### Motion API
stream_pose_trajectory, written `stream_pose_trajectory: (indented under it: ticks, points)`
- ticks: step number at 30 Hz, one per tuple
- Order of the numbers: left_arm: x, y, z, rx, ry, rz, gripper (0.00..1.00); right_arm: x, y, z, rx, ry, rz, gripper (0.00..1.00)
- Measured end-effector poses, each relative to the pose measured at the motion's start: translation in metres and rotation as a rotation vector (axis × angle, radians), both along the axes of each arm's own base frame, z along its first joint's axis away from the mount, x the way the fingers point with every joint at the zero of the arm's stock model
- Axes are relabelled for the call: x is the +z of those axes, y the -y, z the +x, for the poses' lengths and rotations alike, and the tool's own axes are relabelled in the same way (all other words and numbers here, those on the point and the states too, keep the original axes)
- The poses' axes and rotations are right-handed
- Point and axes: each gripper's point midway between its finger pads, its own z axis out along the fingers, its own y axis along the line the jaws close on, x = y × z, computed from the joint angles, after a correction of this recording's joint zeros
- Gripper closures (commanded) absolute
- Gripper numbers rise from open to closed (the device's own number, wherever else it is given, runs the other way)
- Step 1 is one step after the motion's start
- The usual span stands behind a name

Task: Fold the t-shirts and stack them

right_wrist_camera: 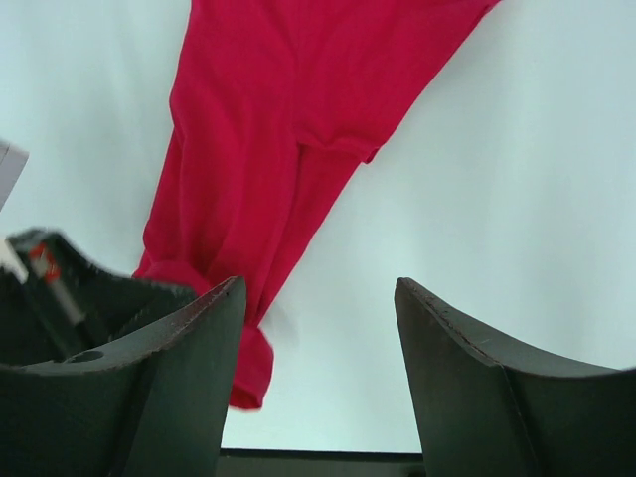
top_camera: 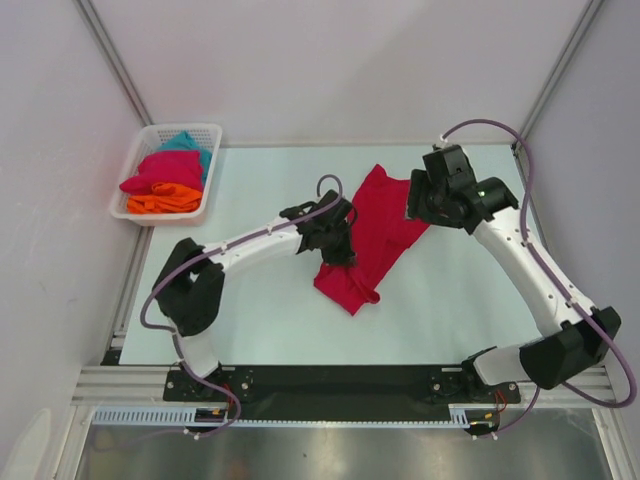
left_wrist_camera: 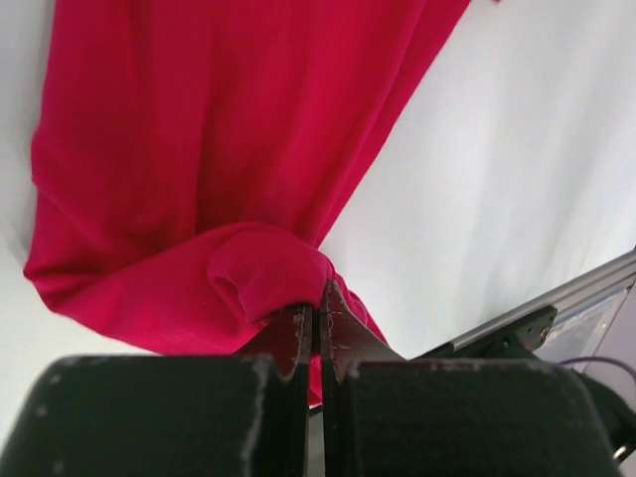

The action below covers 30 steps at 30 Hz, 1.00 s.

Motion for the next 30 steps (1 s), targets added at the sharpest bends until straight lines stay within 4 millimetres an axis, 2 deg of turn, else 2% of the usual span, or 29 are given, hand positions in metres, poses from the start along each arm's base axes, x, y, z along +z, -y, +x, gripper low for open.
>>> stream_pose_trajectory:
  ticks: [6, 11, 15, 16, 17, 19, 20, 23, 30]
  points:
    - [0.01, 0.007, 0.043, 0.035, 0.025, -0.008, 1.0, 0.015, 0.01, -0.015, -0.015, 0.042, 0.012, 0.32]
    - [0.018, 0.007, 0.078, 0.063, 0.048, -0.013, 1.0, 0.008, 0.016, -0.019, -0.027, 0.024, -0.007, 0.32]
    - [0.01, 0.013, 0.097, 0.065, 0.046, -0.007, 0.96, 0.004, 0.022, -0.019, -0.039, 0.008, -0.018, 0.32]
    - [0.007, 0.014, 0.098, 0.06, 0.042, -0.005, 0.91, 0.003, 0.023, -0.019, -0.041, 0.006, -0.02, 0.32]
    - [0.002, 0.016, 0.1, 0.054, 0.032, 0.0, 0.69, 0.002, 0.024, -0.019, -0.044, 0.004, -0.023, 0.31]
    - [-0.007, 0.02, 0.101, 0.03, 0.019, 0.005, 0.52, 0.0, 0.027, -0.019, -0.051, -0.003, -0.027, 0.31]
    - [-0.013, 0.021, 0.1, 0.021, 0.005, 0.006, 0.38, -0.002, 0.029, -0.019, -0.053, -0.009, -0.031, 0.31]
    - [-0.023, 0.02, 0.096, 0.003, -0.019, 0.02, 0.27, -0.01, 0.032, -0.019, -0.059, -0.028, -0.042, 0.32]
    - [-0.023, 0.016, 0.097, 0.002, -0.018, 0.025, 0.23, -0.025, 0.031, -0.025, -0.049, -0.068, -0.046, 0.32]
